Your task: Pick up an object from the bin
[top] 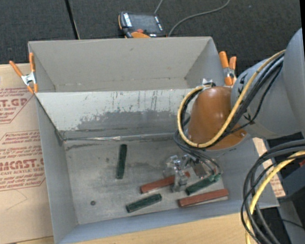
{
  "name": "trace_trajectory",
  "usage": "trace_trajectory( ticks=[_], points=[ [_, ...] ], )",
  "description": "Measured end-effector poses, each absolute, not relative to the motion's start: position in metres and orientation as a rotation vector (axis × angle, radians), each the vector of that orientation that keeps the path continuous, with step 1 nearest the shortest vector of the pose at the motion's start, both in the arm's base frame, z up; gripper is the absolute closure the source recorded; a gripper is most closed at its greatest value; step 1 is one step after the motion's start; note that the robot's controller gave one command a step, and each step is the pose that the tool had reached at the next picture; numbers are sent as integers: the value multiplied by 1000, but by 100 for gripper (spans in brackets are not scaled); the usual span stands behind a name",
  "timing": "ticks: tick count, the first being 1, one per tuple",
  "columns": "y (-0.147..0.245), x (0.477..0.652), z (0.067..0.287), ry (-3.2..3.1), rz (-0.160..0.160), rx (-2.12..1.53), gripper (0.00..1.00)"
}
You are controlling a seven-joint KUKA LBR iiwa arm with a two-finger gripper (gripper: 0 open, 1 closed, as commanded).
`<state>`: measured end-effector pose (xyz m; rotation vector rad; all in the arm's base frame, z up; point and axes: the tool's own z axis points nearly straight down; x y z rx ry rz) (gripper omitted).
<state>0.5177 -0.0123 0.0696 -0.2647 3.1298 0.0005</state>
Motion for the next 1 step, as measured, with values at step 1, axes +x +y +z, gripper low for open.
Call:
trace_trajectory(
  ticks=[1],
  points=[
    [-8, 520, 266, 3124, -2, -187, 100]
  ],
)
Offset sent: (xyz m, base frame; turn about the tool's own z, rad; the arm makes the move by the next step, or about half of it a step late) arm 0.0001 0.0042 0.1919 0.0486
